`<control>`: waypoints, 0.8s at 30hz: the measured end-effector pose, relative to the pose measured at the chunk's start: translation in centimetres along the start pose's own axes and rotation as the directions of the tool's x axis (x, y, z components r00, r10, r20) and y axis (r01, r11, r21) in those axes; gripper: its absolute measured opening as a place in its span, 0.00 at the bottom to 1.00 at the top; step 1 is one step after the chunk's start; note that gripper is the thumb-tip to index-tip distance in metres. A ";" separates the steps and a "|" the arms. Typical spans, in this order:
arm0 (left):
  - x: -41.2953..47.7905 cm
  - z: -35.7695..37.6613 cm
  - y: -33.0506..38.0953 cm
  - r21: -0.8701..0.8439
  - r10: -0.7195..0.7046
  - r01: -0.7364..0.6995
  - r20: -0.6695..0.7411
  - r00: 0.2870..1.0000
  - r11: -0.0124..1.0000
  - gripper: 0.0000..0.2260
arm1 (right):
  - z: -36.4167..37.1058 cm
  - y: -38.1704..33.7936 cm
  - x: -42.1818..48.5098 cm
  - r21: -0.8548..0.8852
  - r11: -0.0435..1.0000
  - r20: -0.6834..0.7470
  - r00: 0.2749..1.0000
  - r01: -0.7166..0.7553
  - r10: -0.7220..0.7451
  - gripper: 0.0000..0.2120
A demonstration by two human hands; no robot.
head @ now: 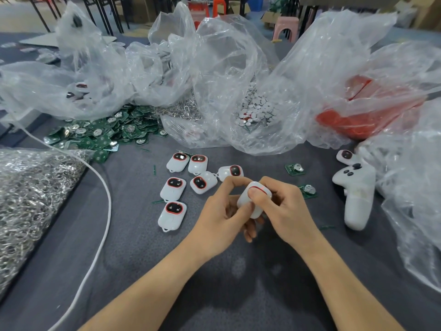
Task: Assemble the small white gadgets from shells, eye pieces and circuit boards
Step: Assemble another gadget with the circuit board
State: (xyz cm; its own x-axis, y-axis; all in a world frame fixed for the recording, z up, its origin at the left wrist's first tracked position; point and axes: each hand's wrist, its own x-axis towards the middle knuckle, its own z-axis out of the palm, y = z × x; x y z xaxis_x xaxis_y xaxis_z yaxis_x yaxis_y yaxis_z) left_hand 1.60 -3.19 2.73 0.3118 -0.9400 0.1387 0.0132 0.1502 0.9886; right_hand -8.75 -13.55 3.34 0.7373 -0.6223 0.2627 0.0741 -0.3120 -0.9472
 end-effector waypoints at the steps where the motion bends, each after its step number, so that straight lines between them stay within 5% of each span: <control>1: 0.0 0.0 0.0 -0.008 0.001 -0.001 0.000 1.000 1.000 0.09 | 0.0 0.0 0.0 0.010 1.000 0.011 1.000 0.000 0.000 0.12; 14: 0.3 -0.4 0.5 -0.105 -0.024 0.023 0.000 1.000 0.994 0.08 | -0.4 0.1 0.0 0.077 0.997 0.101 0.995 -0.008 0.001 0.07; 24: -0.2 -3.2 0.5 -0.042 0.109 -0.135 -0.388 0.915 0.990 0.12 | -0.3 0.6 -0.1 -0.063 0.996 0.021 0.997 -0.070 0.071 0.11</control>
State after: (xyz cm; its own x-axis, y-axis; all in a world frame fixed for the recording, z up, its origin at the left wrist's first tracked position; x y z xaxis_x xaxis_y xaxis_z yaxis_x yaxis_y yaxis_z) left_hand 4.58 -2.00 2.97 0.6552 -0.7253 0.2113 0.0106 0.2885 0.9574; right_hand -9.03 -13.89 2.79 0.7544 -0.6280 0.1909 -0.0200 -0.3127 -0.9496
